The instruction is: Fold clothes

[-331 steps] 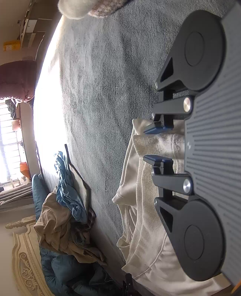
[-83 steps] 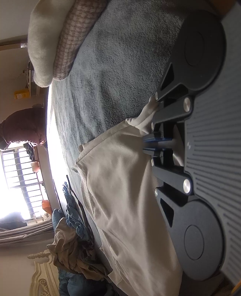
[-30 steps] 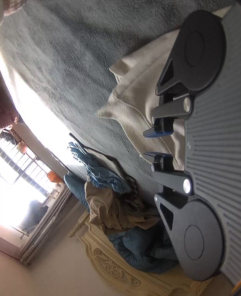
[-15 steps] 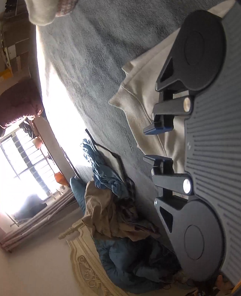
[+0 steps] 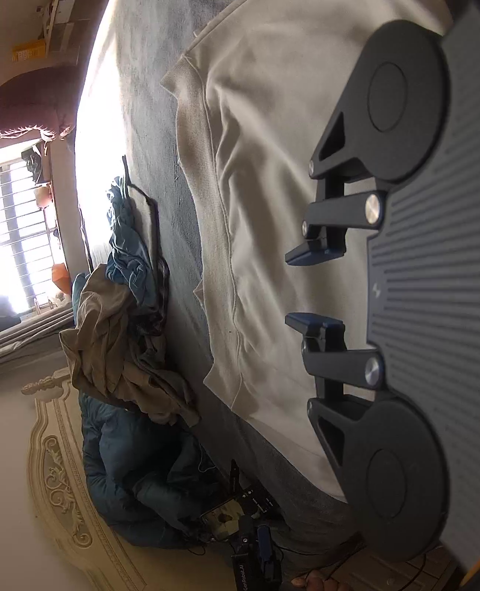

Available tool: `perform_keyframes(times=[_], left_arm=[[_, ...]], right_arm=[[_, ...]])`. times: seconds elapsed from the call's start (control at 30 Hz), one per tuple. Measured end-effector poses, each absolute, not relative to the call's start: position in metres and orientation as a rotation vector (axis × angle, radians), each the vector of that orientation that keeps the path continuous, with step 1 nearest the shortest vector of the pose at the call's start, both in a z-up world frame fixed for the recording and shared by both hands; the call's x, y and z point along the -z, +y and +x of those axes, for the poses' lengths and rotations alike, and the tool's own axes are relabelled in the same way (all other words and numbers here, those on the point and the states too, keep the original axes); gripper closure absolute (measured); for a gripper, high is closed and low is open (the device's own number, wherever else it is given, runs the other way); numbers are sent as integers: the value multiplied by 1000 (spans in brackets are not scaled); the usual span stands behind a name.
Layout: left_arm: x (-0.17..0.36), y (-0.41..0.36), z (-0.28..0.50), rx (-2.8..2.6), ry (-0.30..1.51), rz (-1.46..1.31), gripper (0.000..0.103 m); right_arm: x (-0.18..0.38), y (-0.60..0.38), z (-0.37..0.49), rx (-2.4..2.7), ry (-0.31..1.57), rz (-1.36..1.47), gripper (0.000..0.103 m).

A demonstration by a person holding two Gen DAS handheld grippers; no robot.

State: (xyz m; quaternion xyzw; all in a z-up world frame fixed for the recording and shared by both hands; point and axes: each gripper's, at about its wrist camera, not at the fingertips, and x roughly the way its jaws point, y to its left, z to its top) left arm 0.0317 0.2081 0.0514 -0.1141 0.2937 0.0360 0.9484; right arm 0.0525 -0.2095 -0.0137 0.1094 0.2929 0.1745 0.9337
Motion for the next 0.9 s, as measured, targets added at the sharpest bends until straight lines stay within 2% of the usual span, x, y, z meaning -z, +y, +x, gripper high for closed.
perform_keyframes(times=[0.1,0.17,0.23,0.27,0.43,0.73,0.9], left_arm=[[-71,212,22,-139,563,-81,28],[-75,212,16,-158,556,1,19],[-69,211,11,-132,583,-16,17],[-59,211,11,-100,615,-61,17],[-2,197,16,25,763,-256,19],[43,167,30,94,818,-329,19],[44,172,25,115,820,-356,18]], right_arm=[[4,-197,48,-383,567,192,73],[-4,-187,42,-399,540,159,70],[-7,-177,36,-414,516,131,65],[-8,-172,34,-419,509,122,61],[-9,-154,28,-422,505,69,60],[7,-167,28,-324,545,10,59],[28,-174,31,-241,627,11,59]])
